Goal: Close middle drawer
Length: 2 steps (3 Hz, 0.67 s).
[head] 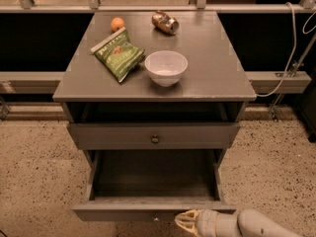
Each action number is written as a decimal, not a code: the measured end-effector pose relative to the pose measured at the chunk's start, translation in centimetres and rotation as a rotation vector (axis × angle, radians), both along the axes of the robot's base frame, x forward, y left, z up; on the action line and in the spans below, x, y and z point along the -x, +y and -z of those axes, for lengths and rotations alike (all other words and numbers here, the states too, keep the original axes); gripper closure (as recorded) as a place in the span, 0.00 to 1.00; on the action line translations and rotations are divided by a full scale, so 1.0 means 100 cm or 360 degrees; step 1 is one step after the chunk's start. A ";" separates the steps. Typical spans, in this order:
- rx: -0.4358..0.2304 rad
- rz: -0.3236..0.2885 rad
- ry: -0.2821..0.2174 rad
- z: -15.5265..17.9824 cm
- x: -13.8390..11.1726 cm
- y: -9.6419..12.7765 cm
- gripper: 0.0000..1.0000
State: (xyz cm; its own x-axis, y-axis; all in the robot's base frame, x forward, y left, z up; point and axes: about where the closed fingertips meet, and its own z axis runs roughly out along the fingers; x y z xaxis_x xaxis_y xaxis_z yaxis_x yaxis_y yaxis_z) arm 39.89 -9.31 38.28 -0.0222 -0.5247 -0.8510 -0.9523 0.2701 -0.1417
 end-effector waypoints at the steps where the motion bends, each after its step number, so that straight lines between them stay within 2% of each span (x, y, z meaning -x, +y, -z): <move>1: -0.0035 0.0074 -0.0005 0.000 -0.018 0.004 1.00; 2: -0.0109 0.0157 -0.0032 -0.006 -0.043 0.005 1.00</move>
Offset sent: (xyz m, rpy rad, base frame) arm 0.1008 0.0000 0.0189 0.1678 -0.0598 -0.2205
